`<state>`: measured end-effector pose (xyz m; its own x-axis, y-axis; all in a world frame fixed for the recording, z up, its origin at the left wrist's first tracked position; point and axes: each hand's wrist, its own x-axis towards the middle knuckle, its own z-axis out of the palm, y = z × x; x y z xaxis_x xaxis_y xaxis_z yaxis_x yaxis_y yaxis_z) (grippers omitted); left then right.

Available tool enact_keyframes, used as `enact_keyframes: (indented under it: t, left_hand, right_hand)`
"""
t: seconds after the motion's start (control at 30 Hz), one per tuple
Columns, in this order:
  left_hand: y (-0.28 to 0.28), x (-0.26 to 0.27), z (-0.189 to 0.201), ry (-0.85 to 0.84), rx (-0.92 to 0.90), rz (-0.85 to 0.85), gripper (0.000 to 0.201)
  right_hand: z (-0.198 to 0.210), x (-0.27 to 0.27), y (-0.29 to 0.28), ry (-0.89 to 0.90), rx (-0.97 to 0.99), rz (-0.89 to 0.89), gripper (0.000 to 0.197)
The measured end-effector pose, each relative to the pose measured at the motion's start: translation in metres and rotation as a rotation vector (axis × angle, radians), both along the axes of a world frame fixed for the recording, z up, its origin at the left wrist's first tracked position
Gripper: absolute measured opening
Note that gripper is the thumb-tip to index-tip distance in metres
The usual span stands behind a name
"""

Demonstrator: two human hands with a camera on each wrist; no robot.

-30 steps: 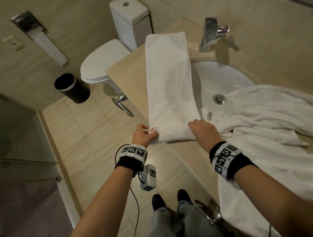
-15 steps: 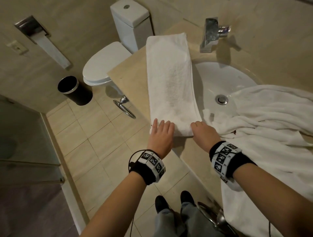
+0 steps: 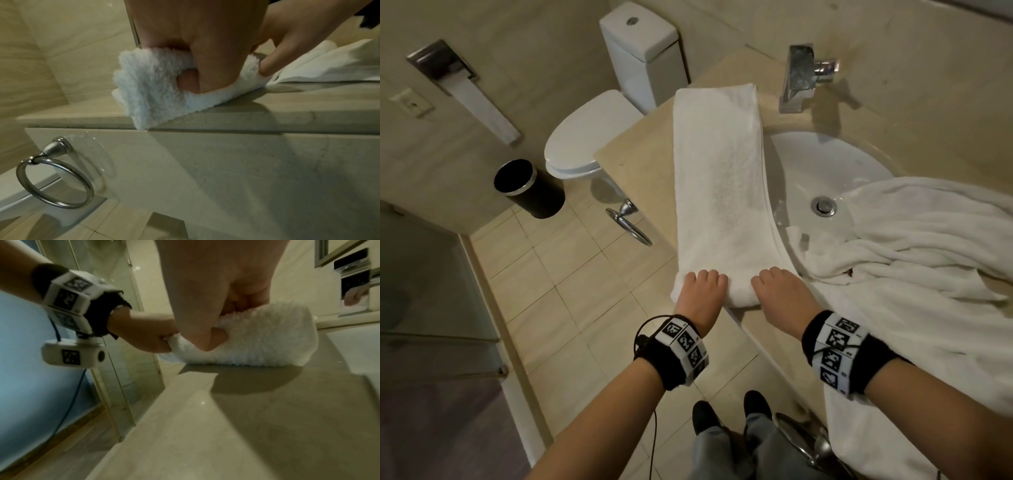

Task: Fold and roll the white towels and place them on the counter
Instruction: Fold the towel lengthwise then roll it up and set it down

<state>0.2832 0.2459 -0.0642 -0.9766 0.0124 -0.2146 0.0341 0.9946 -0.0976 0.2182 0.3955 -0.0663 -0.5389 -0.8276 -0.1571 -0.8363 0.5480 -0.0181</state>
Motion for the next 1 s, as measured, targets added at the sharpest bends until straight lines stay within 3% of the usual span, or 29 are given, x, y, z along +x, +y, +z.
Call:
enact_keyframes:
  t: [0.13,0.27,0.4,0.47,0.57,0.7,0.87,1.0]
  left_hand:
    - [0.004,0.003,0.007,-0.108,0.019,0.040,0.030]
    - [0.003,-0.010,0.007,-0.151,-0.022,0.068,0.031]
    - [0.000,-0.022,0.009,-0.211,0.059,0.148,0.031]
    - [-0.007,-0.021,0.013,-0.188,0.200,0.197,0.035]
    - [-0.029,-0.007,0.016,-0.096,0.539,0.415,0.042]
    - [-0.059,0.018,0.005,0.012,1.007,0.688,0.034]
    - [-0.066,0.026,-0.007,-0.042,1.157,0.778,0.037]
    - [-0.056,0.023,-0.009,0.028,1.133,0.859,0.036]
  right_hand:
    - [-0.005,0.017,-0.002,-0.074,-0.049,-0.107,0.042]
    - [-0.005,0.020,-0.006,-0.025,-0.071,-0.194,0.039]
    - [0.001,0.011,-0.006,-0.035,-0.116,-0.232,0.045]
    - [0.008,0.005,-0.009,-0.067,-0.107,-0.235,0.044]
    - [0.011,-0.009,-0.012,-0.285,-0.018,-0.280,0.033]
    - [0.014,-0.023,-0.011,-0.514,-0.084,-0.403,0.034]
    - [0.006,-0.027,0.000,-0.629,-0.283,-0.617,0.029]
    - [-0.003,-0.027,0.005,-0.665,-0.486,-0.787,0.031]
